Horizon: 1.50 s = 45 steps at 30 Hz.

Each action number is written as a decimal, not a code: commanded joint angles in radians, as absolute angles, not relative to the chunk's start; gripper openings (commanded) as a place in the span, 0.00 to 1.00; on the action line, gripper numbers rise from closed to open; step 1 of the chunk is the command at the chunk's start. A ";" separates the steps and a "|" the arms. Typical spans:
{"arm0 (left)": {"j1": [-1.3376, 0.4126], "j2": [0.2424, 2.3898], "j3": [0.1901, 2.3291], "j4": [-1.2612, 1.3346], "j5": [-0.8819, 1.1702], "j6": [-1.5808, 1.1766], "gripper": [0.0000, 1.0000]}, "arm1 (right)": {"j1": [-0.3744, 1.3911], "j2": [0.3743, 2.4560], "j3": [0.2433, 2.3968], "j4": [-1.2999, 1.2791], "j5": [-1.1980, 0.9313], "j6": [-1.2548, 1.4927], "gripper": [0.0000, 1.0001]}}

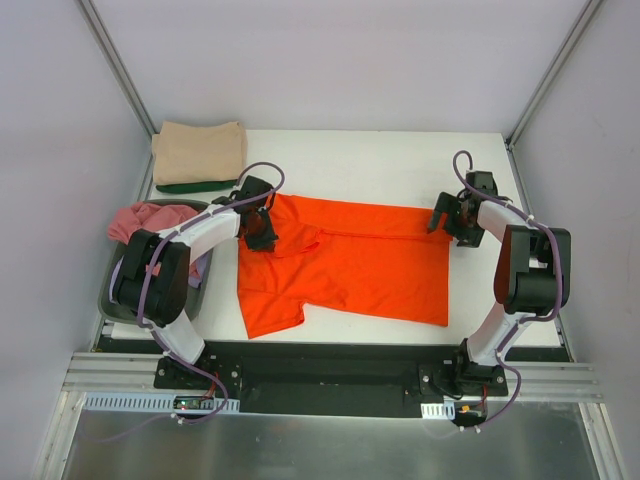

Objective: Fold and stack the t-shirts
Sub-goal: Fold the flattened tshirt in 1/3 of the way

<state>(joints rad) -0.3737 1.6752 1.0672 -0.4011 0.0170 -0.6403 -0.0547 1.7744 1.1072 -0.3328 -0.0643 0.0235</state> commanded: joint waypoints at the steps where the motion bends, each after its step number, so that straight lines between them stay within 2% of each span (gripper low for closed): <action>1: -0.385 1.648 1.072 -0.405 0.006 -0.630 0.00 | -0.066 1.778 1.134 -0.370 -0.057 0.015 0.97; 8: -0.383 1.577 1.022 -0.350 -0.031 -0.635 0.00 | -0.069 1.761 1.126 -0.377 -0.051 0.020 0.99; 19: -0.383 1.560 1.042 -0.350 -0.051 -0.657 0.00 | -0.072 1.732 1.111 -0.382 -0.065 0.038 0.61; 22: -0.383 1.549 1.040 -0.350 -0.063 -0.661 0.00 | -0.072 1.721 1.104 -0.383 -0.052 0.041 0.46; 24: -0.383 1.546 1.045 -0.351 -0.069 -0.663 0.00 | -0.072 1.715 1.104 -0.387 -0.043 0.044 0.41; 28: -0.383 1.548 1.051 -0.351 -0.075 -0.663 0.00 | -0.072 1.695 1.098 -0.394 -0.012 0.040 0.40; 31: -0.382 1.548 1.054 -0.350 -0.084 -0.666 0.00 | -0.072 1.690 1.098 -0.393 -0.008 0.035 0.35; 41: -0.382 1.539 1.049 -0.351 -0.094 -0.663 0.00 | -0.072 1.759 1.134 -0.365 -0.006 0.023 0.35; 45: -0.382 1.536 1.049 -0.350 -0.103 -0.663 0.00 | -0.075 1.795 1.158 -0.362 -0.040 0.021 0.32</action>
<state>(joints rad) -0.3740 1.5772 1.0279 -0.3561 -0.0689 -0.6449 -0.0673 1.7615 1.1061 -0.3710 -0.0303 0.0326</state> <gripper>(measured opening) 0.004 0.338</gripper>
